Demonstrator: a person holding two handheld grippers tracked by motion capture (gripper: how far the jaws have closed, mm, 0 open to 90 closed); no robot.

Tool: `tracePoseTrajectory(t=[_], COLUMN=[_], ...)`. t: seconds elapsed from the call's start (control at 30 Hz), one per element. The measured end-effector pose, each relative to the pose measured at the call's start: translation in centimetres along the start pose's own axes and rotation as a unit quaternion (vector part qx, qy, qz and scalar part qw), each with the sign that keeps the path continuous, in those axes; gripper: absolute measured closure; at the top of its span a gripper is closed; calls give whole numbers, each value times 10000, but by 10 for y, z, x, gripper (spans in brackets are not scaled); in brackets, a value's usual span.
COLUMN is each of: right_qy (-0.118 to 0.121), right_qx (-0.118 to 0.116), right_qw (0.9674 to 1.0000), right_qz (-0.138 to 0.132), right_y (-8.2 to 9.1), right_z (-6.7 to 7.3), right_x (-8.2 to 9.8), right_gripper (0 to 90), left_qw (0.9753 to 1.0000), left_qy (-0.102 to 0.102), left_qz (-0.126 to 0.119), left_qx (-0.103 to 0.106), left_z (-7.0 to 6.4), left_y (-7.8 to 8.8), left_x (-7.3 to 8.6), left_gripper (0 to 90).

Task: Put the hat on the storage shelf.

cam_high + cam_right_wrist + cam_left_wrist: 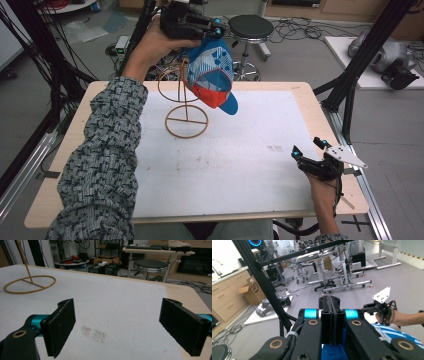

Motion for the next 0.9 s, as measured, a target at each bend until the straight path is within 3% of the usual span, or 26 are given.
tracePoseTrajectory(t=[0.13,0.37,0.57,0.8,0.9], right_qy=[-15,-28,-22,-50,-60], right_qx=[55,73,46,39,32], right_qw=[10000,10000,10000,10000,10000], right_qz=[12,-6,14,14,17], right_y=[4,6,6,6,6], right_z=[-3,-6,-5,-5,-5], right_x=[1,1,2,2,2], right_gripper=[128,128,128,128,128], left_qw=[9999,9997,9994,9998,9995], left_qy=[11,-114,-172,58,132], left_qz=[-91,-213,-292,141,208], left_qx=[-54,68,45,-124,-210], left_z=[6,1,1,14,18], left_y=[1,-6,-7,8,16], left_x=[-2,-14,-21,5,14], left_gripper=[885,885,885,885,885])
Point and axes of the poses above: each handheld gripper's, and its own axes: y roughly backward along the jaws, x roughly out of its underside, z roughly to its left, the point moved 8 cm from there along -y, roughly forward along the jaws, and after that the axes turned 9 degrees about -z, right-handed, at the moved point
